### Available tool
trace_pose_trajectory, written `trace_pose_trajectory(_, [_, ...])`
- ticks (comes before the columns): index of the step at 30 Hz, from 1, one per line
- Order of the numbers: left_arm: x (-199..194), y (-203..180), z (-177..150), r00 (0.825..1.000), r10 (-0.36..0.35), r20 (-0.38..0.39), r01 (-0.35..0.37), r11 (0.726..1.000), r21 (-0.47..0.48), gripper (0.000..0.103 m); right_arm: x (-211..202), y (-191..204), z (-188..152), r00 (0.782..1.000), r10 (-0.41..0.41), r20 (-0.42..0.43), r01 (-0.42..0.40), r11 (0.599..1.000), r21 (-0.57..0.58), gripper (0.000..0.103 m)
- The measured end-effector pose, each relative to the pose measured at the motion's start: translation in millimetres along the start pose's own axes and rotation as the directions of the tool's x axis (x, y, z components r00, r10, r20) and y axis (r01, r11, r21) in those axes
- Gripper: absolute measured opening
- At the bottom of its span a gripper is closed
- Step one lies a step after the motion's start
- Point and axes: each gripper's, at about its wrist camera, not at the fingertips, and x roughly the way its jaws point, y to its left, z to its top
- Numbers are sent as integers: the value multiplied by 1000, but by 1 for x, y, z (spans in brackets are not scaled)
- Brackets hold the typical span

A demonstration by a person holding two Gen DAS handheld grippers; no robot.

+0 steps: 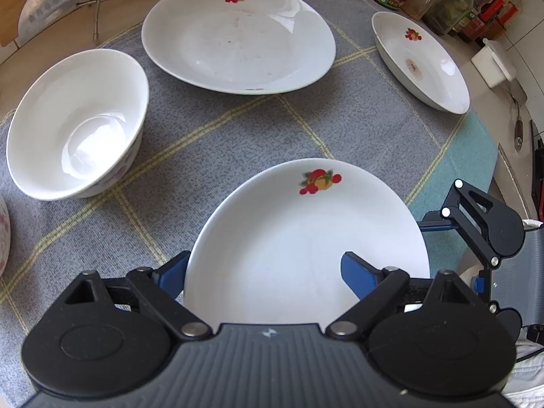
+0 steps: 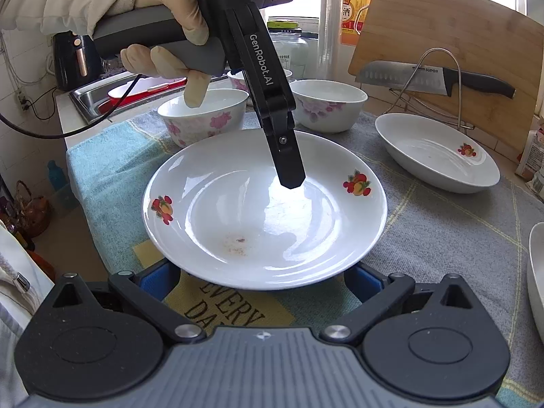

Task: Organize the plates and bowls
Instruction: 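Lift and carry the fruit-print plate toward another white plate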

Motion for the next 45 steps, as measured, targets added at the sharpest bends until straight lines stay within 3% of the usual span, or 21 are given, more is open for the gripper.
trace_pose_trajectory(8, [2,1,2,999,-33,-25,34,999,34,92,-4,-3,-2,1000,-13,-6,12,999,-30,103])
trace_pose_trajectory(24, [10,6,1,994,-96,-58,96,995,3,92,1,-1,-1,1000,-20,-18,19,1000,-21,103])
trace_pose_trajectory(45, [3,1,7,995,-96,-31,96,995,1,92,-7,-13,3,999,-4,-39,2,999,-41,103])
